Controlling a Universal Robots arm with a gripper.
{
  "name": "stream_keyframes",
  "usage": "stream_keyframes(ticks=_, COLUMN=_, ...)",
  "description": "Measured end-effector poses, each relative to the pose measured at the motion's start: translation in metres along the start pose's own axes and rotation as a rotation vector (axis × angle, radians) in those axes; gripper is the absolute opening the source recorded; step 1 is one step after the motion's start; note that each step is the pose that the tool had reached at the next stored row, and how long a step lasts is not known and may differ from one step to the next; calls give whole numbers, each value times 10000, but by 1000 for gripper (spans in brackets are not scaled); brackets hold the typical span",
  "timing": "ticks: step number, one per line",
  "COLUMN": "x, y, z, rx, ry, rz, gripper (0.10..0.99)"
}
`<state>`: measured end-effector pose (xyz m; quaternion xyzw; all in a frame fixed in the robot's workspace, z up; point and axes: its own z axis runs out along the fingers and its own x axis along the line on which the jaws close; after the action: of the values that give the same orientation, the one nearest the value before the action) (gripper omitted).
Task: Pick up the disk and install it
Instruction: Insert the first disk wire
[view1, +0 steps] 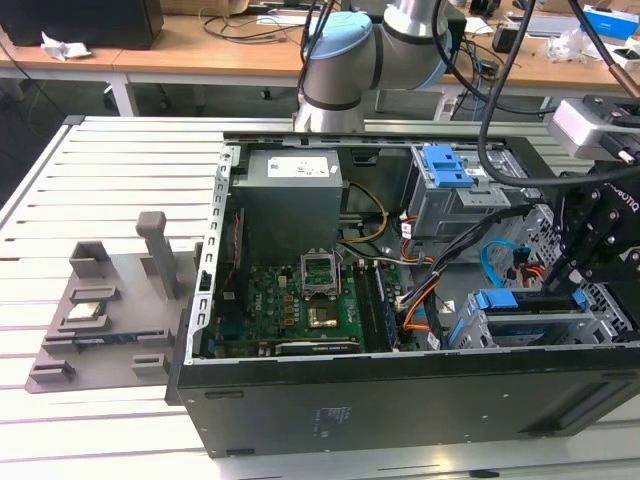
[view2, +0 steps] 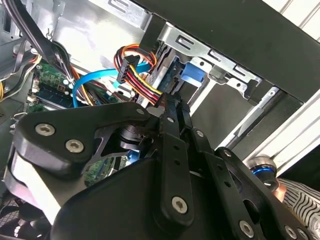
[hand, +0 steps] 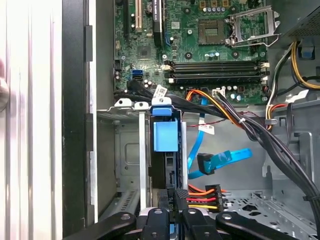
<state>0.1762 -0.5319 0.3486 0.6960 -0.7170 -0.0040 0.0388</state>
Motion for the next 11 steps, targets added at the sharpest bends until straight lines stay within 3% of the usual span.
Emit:
stream_keyframes(ticks=4, x=39, y=-2, z=20, rx=0, ry=0, rz=0, gripper=165)
stream_keyframes(ticks=5, x=62, y=-5, z=53, rx=0, ry=3, rz=0, gripper=165)
stream_keyframes(ticks=6, x=2, y=-6, z=37, rx=0, ry=-1, rz=0, gripper=165)
stream_keyframes(ticks=7, x=-51, y=-57, z=35, rx=-56, ry=1, rz=-3, gripper=165)
stream_keyframes(ticks=11, x=-63, y=-89, z=53, rx=-151, ry=4, rz=-7, gripper=165)
